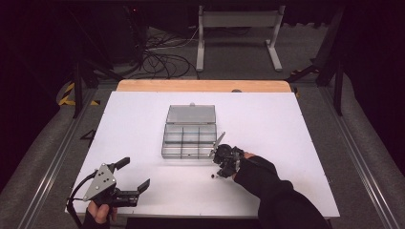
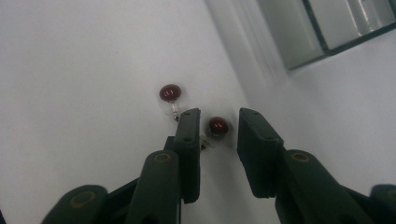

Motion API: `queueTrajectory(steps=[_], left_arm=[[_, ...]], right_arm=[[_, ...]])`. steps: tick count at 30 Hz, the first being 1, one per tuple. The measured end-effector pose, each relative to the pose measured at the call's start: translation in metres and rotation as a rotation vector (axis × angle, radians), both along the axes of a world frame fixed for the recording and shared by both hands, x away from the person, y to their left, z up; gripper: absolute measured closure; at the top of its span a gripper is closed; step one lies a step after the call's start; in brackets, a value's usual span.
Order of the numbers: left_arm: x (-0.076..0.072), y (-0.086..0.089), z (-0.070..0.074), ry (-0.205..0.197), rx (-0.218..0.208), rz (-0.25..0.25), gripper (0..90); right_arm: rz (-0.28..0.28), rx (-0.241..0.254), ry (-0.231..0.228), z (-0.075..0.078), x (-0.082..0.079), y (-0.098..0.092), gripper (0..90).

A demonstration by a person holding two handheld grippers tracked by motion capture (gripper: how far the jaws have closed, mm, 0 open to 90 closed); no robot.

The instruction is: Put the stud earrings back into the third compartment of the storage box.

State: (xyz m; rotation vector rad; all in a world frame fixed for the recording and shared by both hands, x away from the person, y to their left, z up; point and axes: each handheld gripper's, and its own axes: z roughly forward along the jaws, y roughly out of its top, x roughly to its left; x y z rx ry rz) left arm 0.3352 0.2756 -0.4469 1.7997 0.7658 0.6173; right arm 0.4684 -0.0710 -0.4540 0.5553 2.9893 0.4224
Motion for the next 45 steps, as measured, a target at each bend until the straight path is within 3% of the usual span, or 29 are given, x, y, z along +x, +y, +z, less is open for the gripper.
queueTrajectory(steps=[5, 18, 22, 31, 37, 45], left_arm=[[0.0, 0.0, 0.0, 0.001, -0.006, 0.001, 5.2], [0.0, 0.0, 0.0, 0.004, -0.009, 0.002, 5.2], [0.0, 0.0, 0.0, 0.005, -0.009, 0.002, 5.2], [0.0, 0.0, 0.0, 0.005, -0.007, 0.001, 5.2], [0.0, 0.0, 0.0, 0.006, -0.007, 0.001, 5.2], [0.0, 0.001, 0.0, 0.004, -0.005, 0.003, 5.2]], right_arm=[[0.001, -0.016, 0.003, -0.002, -0.001, 0.002, 79.0], [0.0, -0.007, -0.007, -0.002, -0.002, 0.002, 79.3], [0.003, 0.021, -0.03, 0.006, -0.002, 0.0, 79.3], [-0.006, 0.136, -0.105, 0.032, -0.002, -0.004, 79.3], [-0.018, 0.17, -0.156, 0.045, 0.001, -0.002, 79.3], [-0.047, 0.207, -0.188, 0.057, 0.012, 0.002, 79.2]])
